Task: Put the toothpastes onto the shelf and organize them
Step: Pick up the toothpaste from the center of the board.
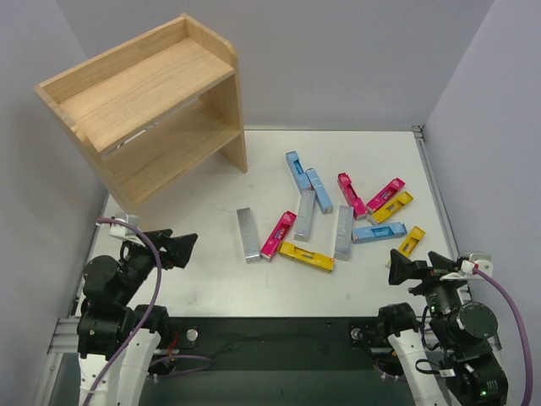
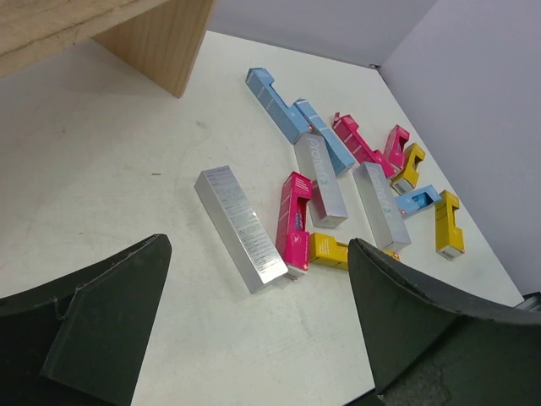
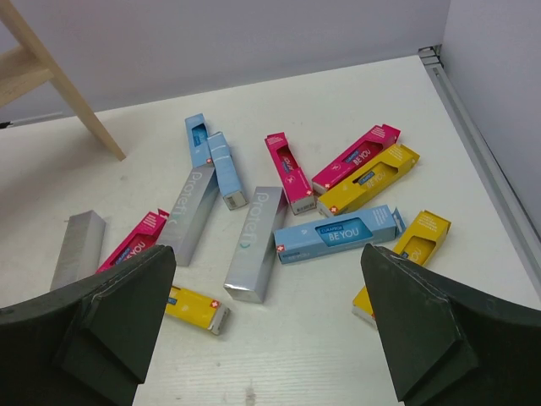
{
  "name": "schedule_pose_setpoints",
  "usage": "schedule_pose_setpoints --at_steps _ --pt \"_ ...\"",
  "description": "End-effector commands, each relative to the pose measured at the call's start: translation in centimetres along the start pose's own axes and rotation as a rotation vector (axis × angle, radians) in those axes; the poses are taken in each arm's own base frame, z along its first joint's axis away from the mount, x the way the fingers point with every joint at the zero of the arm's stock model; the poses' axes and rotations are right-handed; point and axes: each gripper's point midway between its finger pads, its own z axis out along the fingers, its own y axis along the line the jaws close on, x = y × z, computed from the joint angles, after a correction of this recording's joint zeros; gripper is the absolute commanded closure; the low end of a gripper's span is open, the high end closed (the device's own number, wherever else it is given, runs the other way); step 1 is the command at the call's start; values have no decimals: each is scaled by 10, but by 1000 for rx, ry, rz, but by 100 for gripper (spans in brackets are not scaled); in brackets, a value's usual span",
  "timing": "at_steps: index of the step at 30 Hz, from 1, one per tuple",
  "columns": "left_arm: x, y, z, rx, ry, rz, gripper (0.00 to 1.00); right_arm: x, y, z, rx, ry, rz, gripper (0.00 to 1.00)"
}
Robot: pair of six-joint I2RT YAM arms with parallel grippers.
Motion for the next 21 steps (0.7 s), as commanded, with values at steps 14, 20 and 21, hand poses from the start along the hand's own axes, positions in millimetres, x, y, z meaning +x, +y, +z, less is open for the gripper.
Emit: schedule_pose_setpoints --at_steps 14,20,21 --pt "-23 -25 27 100 85 25 3 12 5 25 29 87 79 0" --pt "-17 -35 49 125 153 -42 3 17 0 40 109 135 163 0" --pt "-12 -40 53 119 166 -43 3 20 2 42 107 153 165 0"
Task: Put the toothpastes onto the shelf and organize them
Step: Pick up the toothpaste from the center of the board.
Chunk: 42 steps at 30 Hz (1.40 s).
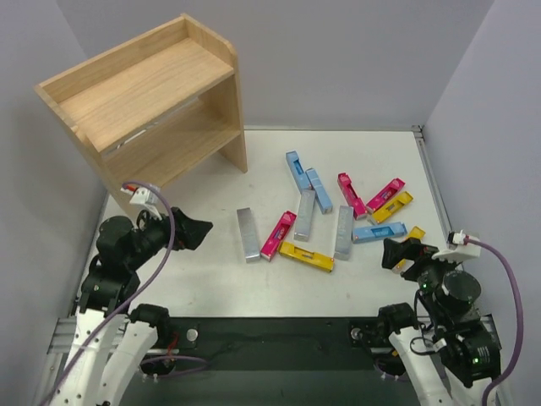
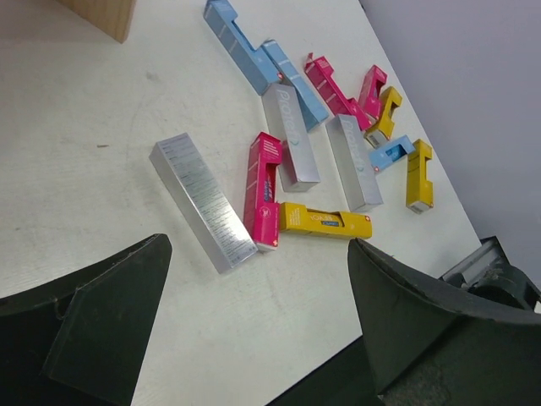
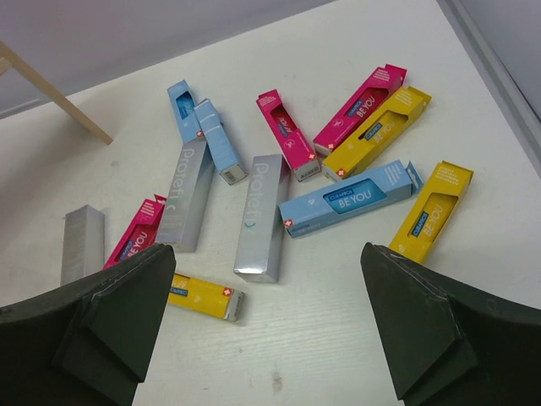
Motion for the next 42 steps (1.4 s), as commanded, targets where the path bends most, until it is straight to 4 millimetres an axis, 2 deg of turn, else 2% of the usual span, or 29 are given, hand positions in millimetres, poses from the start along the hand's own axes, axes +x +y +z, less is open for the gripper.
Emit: schedule_pose_setpoints --at_steps 1,3,4,5,8,9,10,12,15,16,17,19,21,22,24,25,28,32,37,40,41,42 --pt "-21 -34 15 65 -36 20 3 -1 6 18 23 37 65 0" --pt "-11 -42 30 49 7 35 3 4 10 25 24 82 83 0" --pt "-7 -53 34 16 5 65 3 8 13 29 20 108 87 0" --pt "2 -52 44 -32 32 81 3 9 14 31 22 119 93 0" --pt "12 -61 56 -171 24 176 3 12 17 36 22 152 98 0" --pt "14 -62 58 -219 12 133 3 13 17 37 21 159 95 0" --pt "18 -58 62 -296 14 148 3 16 19 38 12 174 92 0" --pt "30 -58 67 -340 44 91 3 21 20 39 7 190 89 0" --pt "55 -55 78 -416 92 63 3 28 20 38 1 214 88 0" --pt "69 -55 82 -441 119 84 3 32 19 38 5 226 90 0" --pt "69 -56 84 -472 98 54 3 37 19 36 2 243 87 0" --pt "86 -51 89 -524 140 95 3 43 17 36 13 267 87 0" --pt "91 -58 93 -536 156 100 3 54 18 35 3 320 81 0" --pt "101 -56 99 -556 180 130 3 58 18 35 5 336 81 0" --pt "105 -57 103 -587 190 140 3 68 19 34 -3 387 78 0" --pt "115 -51 107 -620 209 158 3 71 21 34 -9 406 81 0" --pt "125 -43 113 -663 225 180 3 82 28 34 -46 471 80 0" --pt "133 -30 119 -686 276 208 3 93 33 36 -63 531 96 0" --pt "121 -21 140 -627 294 185 3 100 29 41 -14 566 113 0" --pt "113 -31 156 -564 271 204 3 107 25 43 17 585 127 0" --pt "109 -41 164 -529 254 199 3 107 22 44 33 583 121 0" --pt "113 -42 170 -521 263 214 3 109 20 45 46 594 117 0"
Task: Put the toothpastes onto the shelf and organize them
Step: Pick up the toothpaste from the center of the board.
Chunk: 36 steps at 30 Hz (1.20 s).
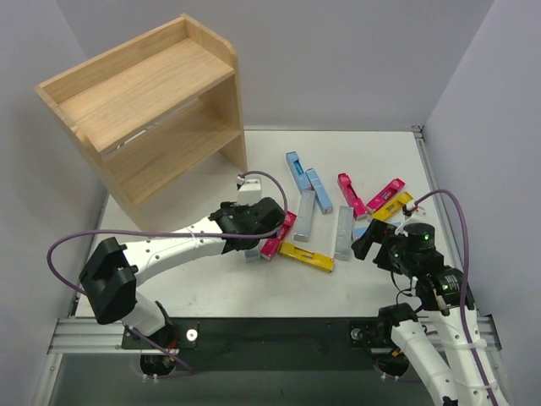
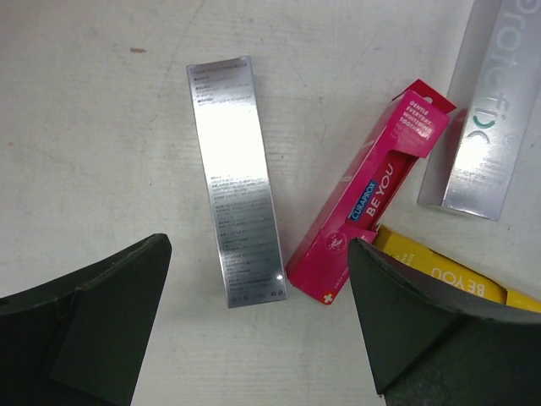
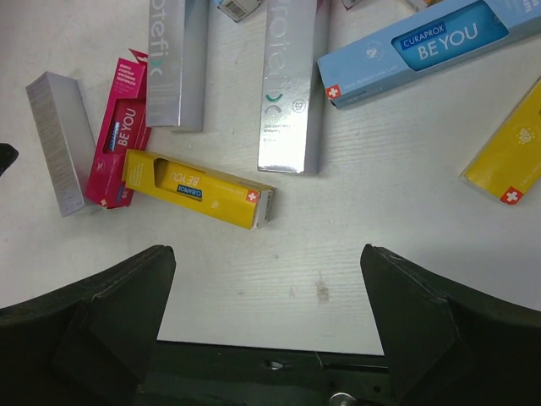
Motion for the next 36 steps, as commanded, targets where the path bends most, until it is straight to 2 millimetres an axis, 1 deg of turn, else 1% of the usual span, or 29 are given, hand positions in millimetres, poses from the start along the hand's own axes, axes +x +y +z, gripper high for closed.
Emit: schedule_pose_setpoints --at_steps 1,2,4,5,7,8,9,11,12,14,15,16,17,18,19,20,21,22,23,25,26,30,36 --pt "-24 -42 -2 149 -59 36 3 8 -9 8 59 42 31 0" --pt "-25 -53 0 184 -57 34 3 8 -13 10 84 42 32 0" --pt "-19 -64 6 206 -39 59 3 8 -16 12 106 39 57 0" --pt "-21 -75 3 237 -29 60 3 8 -16 12 109 42 66 0" --pt "-17 -85 6 244 -24 94 3 7 -15 13 111 39 92 0" --pt "-20 -96 0 265 -37 102 3 6 -17 14 121 32 92 0" --pt "-15 -101 5 260 -30 120 3 6 -19 15 132 29 93 0" --pt "-14 -115 6 279 -32 136 5 8 -23 17 152 29 89 0" --pt "-13 -123 11 278 -34 146 5 5 -24 18 158 18 83 0" --pt "-12 -133 15 276 -39 168 8 2 -24 20 158 18 57 0" --pt "-13 -142 20 269 -42 169 9 0 -23 19 157 17 48 0" --pt "-10 -144 23 262 -32 179 11 -3 -21 18 152 15 35 0" --pt "0 -148 32 249 -11 194 11 -7 -18 16 137 15 7 0" --pt "1 -153 32 250 -8 193 12 -9 -14 15 118 19 -8 0" --pt "-1 -160 31 259 -13 187 15 -10 -14 15 117 19 -18 0" --pt "1 -164 32 258 -10 187 17 -11 -14 14 118 15 -30 0" --pt "8 -167 37 251 2 194 18 -11 -16 14 123 17 -48 0" --pt "6 -171 37 250 0 190 19 -11 -16 14 124 16 -58 0" --pt "13 -173 43 239 10 197 19 -11 -16 14 123 17 -64 0" --pt "16 -174 48 222 21 196 20 -11 -17 14 122 16 -75 0" --pt "24 -173 54 209 33 203 20 -10 -18 14 122 17 -78 0" --pt "37 -172 66 175 56 217 20 -8 -19 13 120 11 -87 0" --pt "38 -160 81 102 36 209 22 -1 -23 15 123 18 -93 0"
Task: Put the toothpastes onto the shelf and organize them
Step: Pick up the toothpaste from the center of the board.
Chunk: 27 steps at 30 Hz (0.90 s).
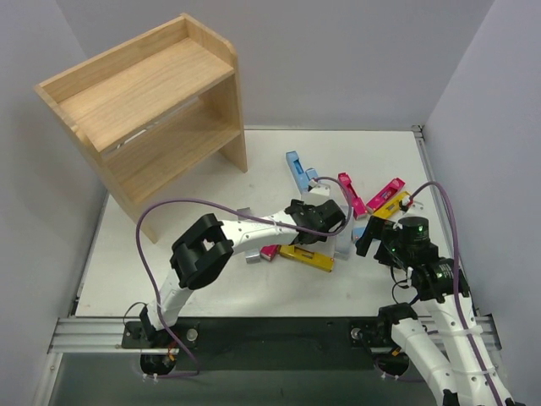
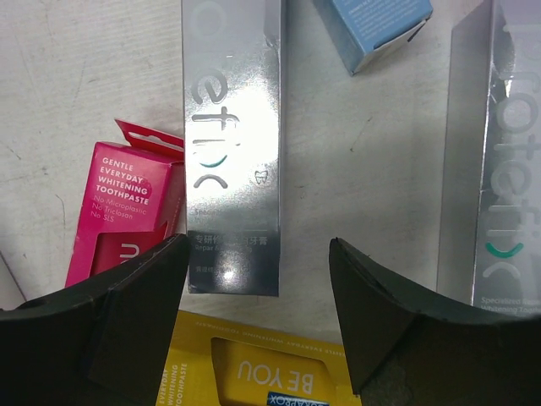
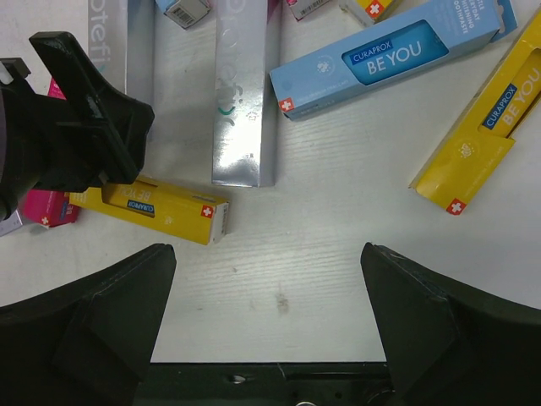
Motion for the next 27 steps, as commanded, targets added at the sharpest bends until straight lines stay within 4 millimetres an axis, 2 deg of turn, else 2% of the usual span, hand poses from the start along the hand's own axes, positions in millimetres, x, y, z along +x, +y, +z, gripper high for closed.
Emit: schedule_pose_setpoints --at_steps 1,9,20,27 --pt "-2 8 9 -56 -6 -27 22 2 -2 1 3 -3 -22 0" --pt "0 15 12 -77 -1 -34 23 0 -3 3 14 -5 -37 0" --pt "-18 27 -9 -81 -65 -106 16 -1 -4 3 17 -9 -48 0" --pt "-20 25 -10 -58 -67 -106 14 -1 -5 4 19 -8 -54 0"
